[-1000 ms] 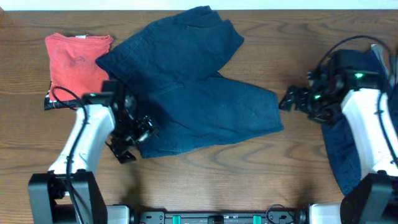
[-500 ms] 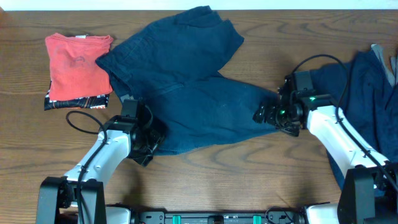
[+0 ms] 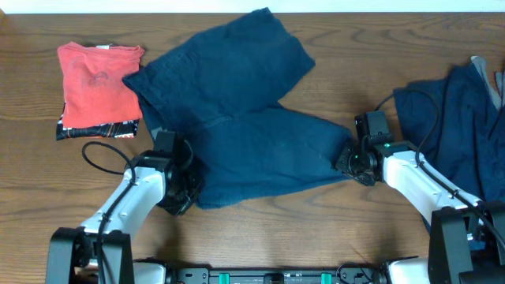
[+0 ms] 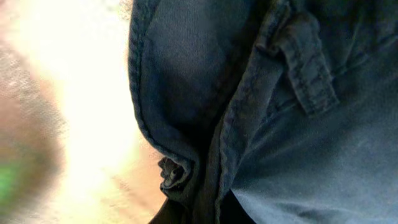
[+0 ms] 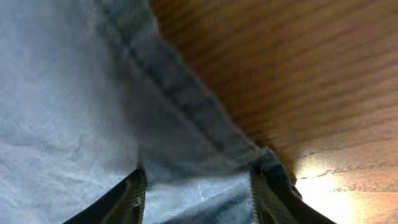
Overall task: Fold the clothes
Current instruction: 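Grasp the two leg hems with left and right grippers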
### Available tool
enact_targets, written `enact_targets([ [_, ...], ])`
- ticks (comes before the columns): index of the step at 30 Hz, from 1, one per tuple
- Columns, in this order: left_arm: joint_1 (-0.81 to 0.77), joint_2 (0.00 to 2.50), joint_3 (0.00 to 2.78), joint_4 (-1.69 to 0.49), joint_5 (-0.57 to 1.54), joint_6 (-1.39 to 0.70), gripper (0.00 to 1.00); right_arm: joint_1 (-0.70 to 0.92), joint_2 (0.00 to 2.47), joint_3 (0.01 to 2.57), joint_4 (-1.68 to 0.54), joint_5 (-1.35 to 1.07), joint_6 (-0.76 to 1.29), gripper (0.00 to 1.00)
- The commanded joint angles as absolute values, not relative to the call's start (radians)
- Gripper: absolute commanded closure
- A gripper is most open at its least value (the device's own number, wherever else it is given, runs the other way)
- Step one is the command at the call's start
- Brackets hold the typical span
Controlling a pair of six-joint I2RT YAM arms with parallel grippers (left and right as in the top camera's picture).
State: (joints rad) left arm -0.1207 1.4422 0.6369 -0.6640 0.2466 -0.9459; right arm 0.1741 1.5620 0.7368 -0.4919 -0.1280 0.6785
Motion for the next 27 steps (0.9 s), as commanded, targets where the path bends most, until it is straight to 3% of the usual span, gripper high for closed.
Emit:
enact_targets([
  [1, -0.123, 1.387, 0.621, -0.705, 0.216, -0.886, 0.94, 0.183, 1.56, 0.715, -0.49, -0.109, 0.702, 0.52],
  [3, -0.123, 1.346, 0.621, -0.722, 0.215, -0.883, 0.94, 0.184, 1.56, 0.715, -0.498, -0.113, 0.702, 0.64],
  [7, -0.123, 1.279, 0.621, -0.725, 0.212, -0.872, 0.94, 0.184, 1.56, 0.715, -0.541, -0.116, 0.702, 0.99],
  [13, -0.123, 1.252, 0.621, -0.731, 0.211, -0.849, 0.94, 0.165, 1.555, 0.72, -0.585, -0.112, 0.702, 0.99],
  [15, -0.123, 1.253, 0.621, -0.733, 0.211, -0.845, 0.94, 0.147, 1.542, 0.727, -0.604, -0.117, 0.701, 0.93],
  [17, -0.123, 1.253, 0.621, -0.733, 0.207, -0.842, 0.94, 0.134, 1.523, 0.736, -0.637, -0.145, 0.681, 0.73],
  [19, -0.123, 1.253, 0.621, -0.733, 0.208, -0.842, 0.94, 0.127, 1.492, 0.74, -0.677, -0.197, 0.656, 0.62],
  [27, -0.123, 1.253, 0.621, -0.741, 0.208, -0.842, 0.94, 0.128, 1.437, 0.727, -0.795, -0.214, 0.694, 0.48],
])
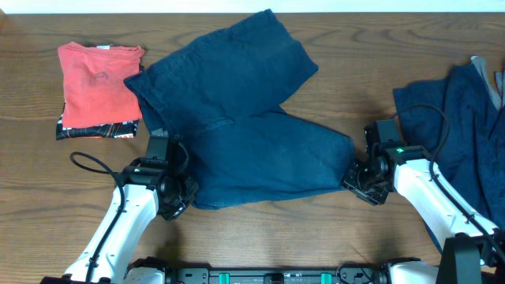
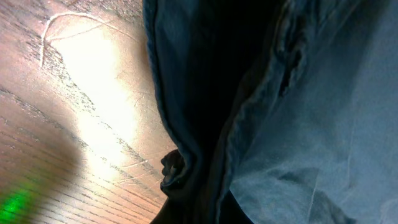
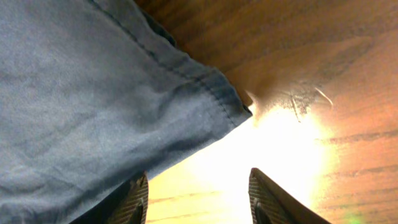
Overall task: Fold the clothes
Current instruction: 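Grasp the two leg hems with left and right grippers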
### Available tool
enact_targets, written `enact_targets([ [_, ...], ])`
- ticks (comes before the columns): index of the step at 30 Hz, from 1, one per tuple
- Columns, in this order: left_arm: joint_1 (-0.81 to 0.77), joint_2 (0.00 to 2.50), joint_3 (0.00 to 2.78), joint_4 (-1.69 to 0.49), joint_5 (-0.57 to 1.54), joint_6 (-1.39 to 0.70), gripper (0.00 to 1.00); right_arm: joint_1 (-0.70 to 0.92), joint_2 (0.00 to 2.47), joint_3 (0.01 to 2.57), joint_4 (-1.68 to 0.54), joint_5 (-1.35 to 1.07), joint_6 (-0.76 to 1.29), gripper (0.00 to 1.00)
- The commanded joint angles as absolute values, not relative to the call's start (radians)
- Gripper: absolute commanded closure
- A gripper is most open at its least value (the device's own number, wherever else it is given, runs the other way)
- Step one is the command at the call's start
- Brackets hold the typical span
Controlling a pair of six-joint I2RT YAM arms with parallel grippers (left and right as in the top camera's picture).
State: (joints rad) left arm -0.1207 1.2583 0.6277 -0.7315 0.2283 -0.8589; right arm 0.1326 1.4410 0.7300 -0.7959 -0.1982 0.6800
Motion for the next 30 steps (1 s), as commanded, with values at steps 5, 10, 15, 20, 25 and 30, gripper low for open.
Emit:
enact_targets([
  [5, -0.123, 1.253, 0.621, -0.752, 0.208, -0.842, 0.94, 0.142, 1.465, 0.667, -0.698, -0.214, 0.748, 0.47],
  [10, -0.123, 1.253, 0.621, -0.755, 0.208, -0.842, 0.93, 0.144, 1.48, 0.597, -0.588, -0.222, 0.807, 0.48],
  [15, -0.123, 1.253, 0.621, -0.759, 0.208, -0.842, 0.93, 0.144, 1.48, 0.574, -0.476, -0.215, 0.807, 0.56],
  [20, -0.123, 1.253, 0.621, -0.764, 0.208, -0.841, 0.94, 0.143, 1.479, 0.575, -0.4, -0.214, 0.802, 0.99],
  [25, -0.125, 1.246, 0.64, -0.791, 0.266, -0.789, 0.94, 0.125, 1.454, 0.59, -0.437, -0.206, 0.749, 0.99],
  [30, -0.178, 1.187, 0.698, -0.86, 0.332, -0.736, 0.94, 0.019, 1.345, 0.706, -0.621, -0.206, 0.644, 0.99],
])
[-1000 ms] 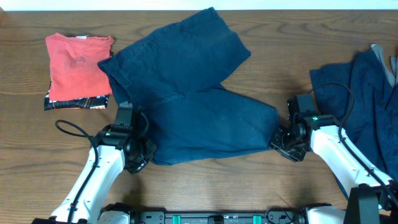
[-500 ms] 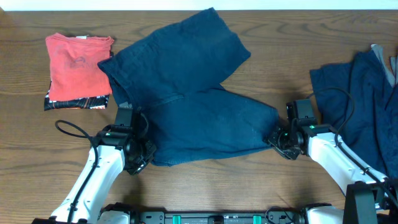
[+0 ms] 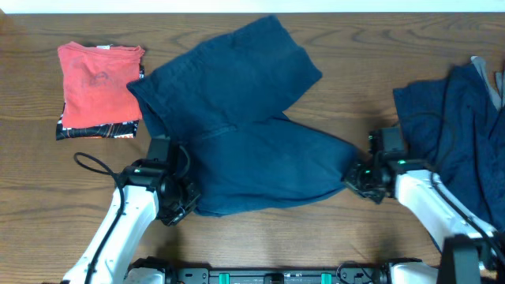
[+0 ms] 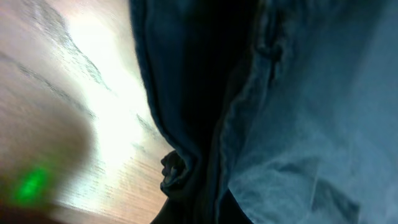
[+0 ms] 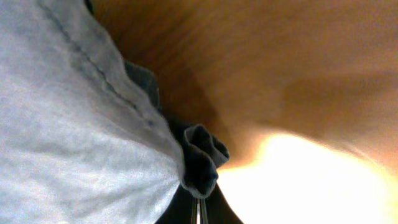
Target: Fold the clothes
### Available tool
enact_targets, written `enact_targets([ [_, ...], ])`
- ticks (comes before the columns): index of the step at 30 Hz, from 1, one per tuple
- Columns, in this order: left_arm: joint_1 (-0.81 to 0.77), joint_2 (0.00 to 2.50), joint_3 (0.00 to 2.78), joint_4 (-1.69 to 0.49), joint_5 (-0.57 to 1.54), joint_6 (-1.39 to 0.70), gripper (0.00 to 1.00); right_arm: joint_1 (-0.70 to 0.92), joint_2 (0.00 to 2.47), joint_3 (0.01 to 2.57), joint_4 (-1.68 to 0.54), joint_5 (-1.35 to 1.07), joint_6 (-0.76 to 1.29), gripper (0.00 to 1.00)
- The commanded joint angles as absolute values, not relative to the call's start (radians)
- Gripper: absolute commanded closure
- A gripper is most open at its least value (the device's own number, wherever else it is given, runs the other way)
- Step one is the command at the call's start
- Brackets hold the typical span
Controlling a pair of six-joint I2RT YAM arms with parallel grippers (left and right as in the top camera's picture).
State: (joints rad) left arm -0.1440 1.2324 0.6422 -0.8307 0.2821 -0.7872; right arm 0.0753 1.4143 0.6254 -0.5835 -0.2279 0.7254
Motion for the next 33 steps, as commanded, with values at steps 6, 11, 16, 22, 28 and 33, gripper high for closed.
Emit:
enact_targets([
  [6, -0.314, 1.032, 0.807, -0.941, 0.311, -0.737, 0.94, -0.118, 1.192, 0.938, -0.886, -0.161, 0.512, 0.99],
  [11, -0.43, 0.892, 0.859, -0.941, 0.295, -0.759, 0.94, -0.178, 1.105, 1.108, -1.041, -0.105, 0.444, 0.99],
  [16, -0.507, 0.785, 0.863, -0.929, 0.214, -0.839, 0.94, -0.19, 1.079, 1.234, -1.061, -0.102, 0.364, 0.99],
  [22, -0.509, 0.783, 0.862, -0.841, 0.008, -0.957, 0.94, -0.156, 1.139, 1.277, -0.936, -0.121, 0.271, 0.99],
  [28, -0.486, 0.897, 0.862, -0.741, -0.051, -1.131, 0.94, -0.086, 1.272, 1.277, -0.774, -0.124, 0.263, 0.99],
  [33, -0.421, 1.028, 0.862, -0.714, -0.111, -1.274, 0.94, -0.014, 1.414, 1.277, -0.608, -0.124, 0.245, 0.99],
])
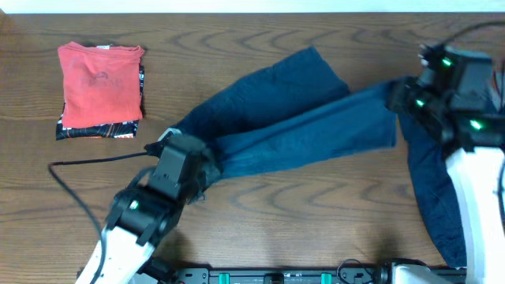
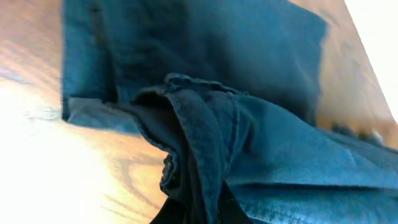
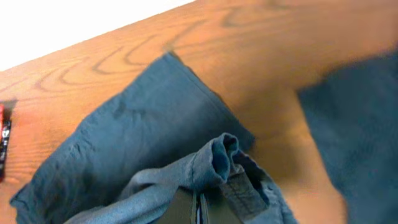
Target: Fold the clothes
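Dark blue shorts hang stretched in a long band between my two grippers, above the wooden table. My left gripper is shut on the bunched waistband at the near left. In the left wrist view the left gripper pinches a thick fold of the shorts. My right gripper is shut on a leg hem at the far right. The right wrist view shows the right gripper clamping the rolled hem, with the rest of the shorts spread below.
A folded red shirt lies on a folded striped garment at the far left. A heap of dark blue clothes lies at the right edge under my right arm, and the heap also shows in the right wrist view.
The shorts lay spread on the table with both grippers shut on their near corners. Now both grippers are higher, the right one far back and right, and the shorts are pulled into a band.
My left gripper stayed shut on the waistband corner throughout. My right gripper was open around the leg hem, then open beside the hem corner, then shut on it. Now the shorts are off the table, stretched between both grippers.
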### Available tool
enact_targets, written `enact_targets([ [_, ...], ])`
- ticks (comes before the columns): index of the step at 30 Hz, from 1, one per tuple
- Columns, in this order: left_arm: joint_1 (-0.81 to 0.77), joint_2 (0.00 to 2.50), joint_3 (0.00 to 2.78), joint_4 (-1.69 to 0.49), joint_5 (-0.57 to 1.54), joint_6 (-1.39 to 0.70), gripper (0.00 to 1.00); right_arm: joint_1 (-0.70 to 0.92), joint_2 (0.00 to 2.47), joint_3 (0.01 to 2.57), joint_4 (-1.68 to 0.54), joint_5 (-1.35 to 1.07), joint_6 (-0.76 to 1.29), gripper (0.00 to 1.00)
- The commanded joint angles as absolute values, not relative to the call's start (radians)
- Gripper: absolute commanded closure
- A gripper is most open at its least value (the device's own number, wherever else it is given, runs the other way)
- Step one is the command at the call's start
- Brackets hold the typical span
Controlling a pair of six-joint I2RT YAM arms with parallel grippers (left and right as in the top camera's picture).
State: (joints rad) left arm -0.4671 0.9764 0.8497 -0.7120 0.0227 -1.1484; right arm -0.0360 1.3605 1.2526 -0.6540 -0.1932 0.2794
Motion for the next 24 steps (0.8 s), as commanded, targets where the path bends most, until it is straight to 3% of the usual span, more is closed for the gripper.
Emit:
enact_targets([
  [1, -0.403, 1.054, 0.862, -0.695, -0.125, -1.277, 0.94, -0.002, 1.441, 1.277, -0.579, -0.123, 0.245, 0.99],
  [20, -0.172, 1.488, 0.862, -0.31, -0.136, -1.277, 0.93, 0.139, 1.858, 1.277, -0.056, -0.124, 0.257, 0.99],
  [22, -0.149, 1.512, 0.862, -0.257, -0.143, -1.278, 0.84, 0.159, 1.9, 1.277, 0.035, -0.124, 0.293, 0.98],
  [24, -0.126, 1.53, 0.862, -0.208, -0.147, -1.277, 0.72, 0.181, 1.935, 1.277, 0.114, -0.124, 0.303, 0.8],
])
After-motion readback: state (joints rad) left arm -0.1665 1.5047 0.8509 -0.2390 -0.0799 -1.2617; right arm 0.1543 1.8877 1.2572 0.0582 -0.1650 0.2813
